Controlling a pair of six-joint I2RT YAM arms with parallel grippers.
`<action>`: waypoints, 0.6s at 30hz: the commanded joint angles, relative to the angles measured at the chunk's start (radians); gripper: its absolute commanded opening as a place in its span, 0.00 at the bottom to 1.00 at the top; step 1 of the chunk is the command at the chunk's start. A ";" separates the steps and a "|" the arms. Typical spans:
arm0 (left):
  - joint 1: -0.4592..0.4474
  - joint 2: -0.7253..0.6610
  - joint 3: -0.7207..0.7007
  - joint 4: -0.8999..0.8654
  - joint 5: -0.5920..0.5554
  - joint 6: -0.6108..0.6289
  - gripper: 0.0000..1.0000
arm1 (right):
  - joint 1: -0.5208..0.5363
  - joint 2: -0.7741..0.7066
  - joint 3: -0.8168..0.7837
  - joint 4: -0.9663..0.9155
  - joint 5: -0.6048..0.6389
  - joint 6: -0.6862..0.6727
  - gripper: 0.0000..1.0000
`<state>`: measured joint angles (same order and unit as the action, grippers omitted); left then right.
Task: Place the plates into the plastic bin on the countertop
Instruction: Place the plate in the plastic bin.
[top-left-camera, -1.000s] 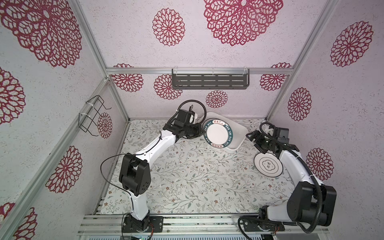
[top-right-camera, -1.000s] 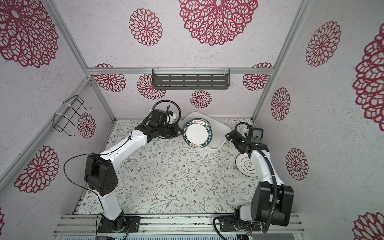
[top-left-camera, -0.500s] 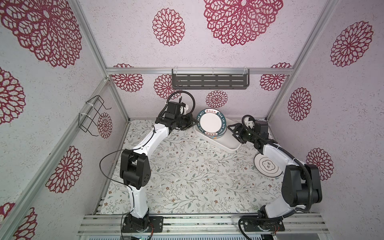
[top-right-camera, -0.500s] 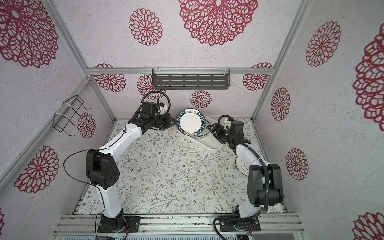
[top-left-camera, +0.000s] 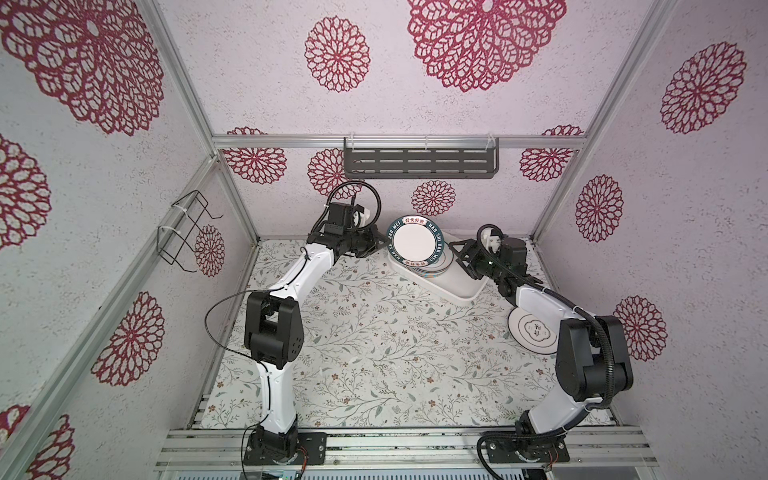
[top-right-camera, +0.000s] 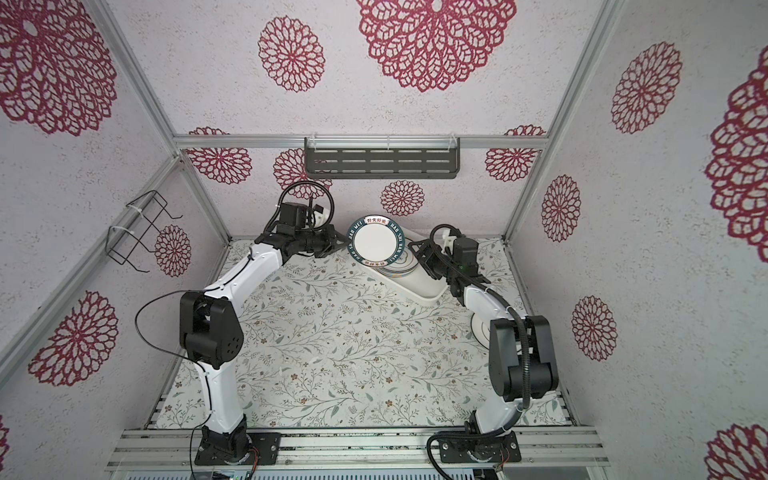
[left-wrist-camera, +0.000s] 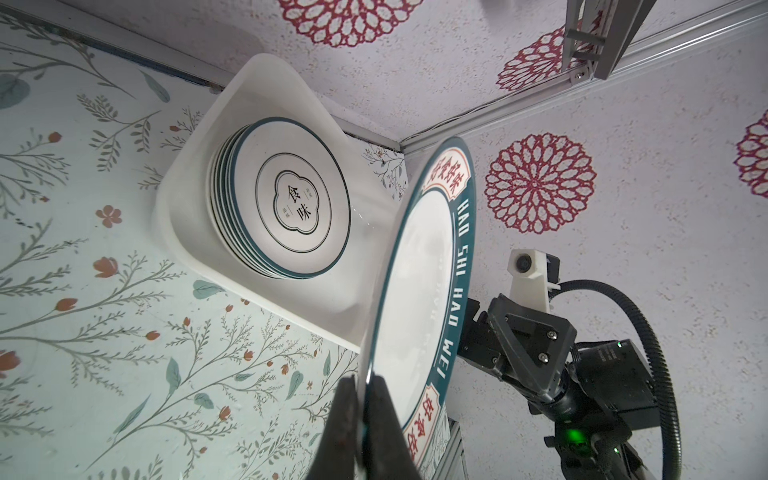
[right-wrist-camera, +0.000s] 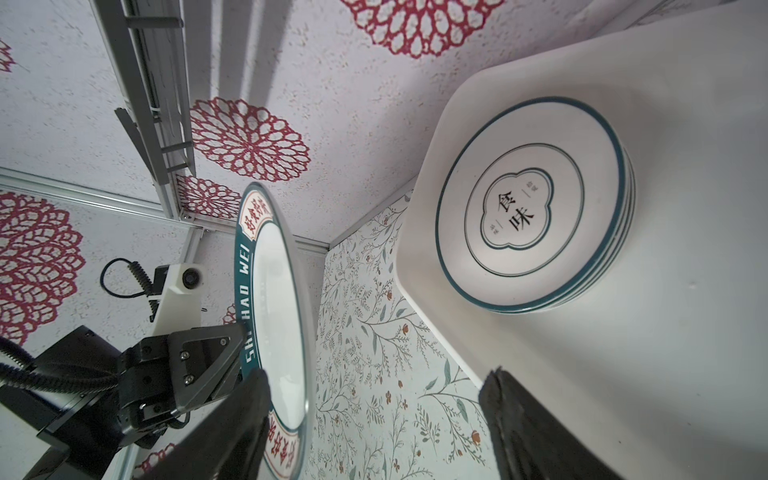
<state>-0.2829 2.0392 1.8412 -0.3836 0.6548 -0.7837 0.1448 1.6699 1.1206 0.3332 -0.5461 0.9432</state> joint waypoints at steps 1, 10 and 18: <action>0.019 0.003 0.016 0.099 0.045 -0.025 0.04 | 0.007 -0.036 0.024 0.050 0.006 0.000 0.85; -0.006 0.026 0.034 0.085 0.033 -0.029 0.04 | 0.040 -0.012 0.058 0.076 -0.005 -0.005 0.87; -0.033 0.009 0.004 0.134 0.023 -0.061 0.04 | 0.062 0.022 0.094 0.071 -0.013 -0.003 0.72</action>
<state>-0.3073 2.0674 1.8465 -0.3359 0.6640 -0.8280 0.2001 1.6802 1.1835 0.3767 -0.5522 0.9436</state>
